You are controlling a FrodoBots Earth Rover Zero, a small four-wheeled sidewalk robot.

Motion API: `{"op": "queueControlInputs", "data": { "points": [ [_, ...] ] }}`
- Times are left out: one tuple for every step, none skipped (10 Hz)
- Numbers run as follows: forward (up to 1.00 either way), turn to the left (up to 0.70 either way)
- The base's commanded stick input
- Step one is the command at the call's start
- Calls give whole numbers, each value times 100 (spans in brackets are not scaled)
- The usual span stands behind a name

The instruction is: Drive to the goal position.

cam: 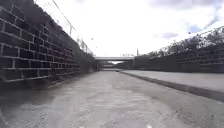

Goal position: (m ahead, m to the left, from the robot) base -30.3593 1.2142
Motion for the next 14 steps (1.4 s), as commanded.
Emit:
{"op": "queueControlInputs", "data": {
  "points": [
    [0,0],
    [0,0],
    [0,-9],
    [0,-25],
    [0,-41],
    [0,-45],
    [0,-45],
    [0,-45],
    [0,-45],
    [0,-45],
    [0,-45],
    [0,-45],
    [0,-45],
    [0,-45]
  ]
}}
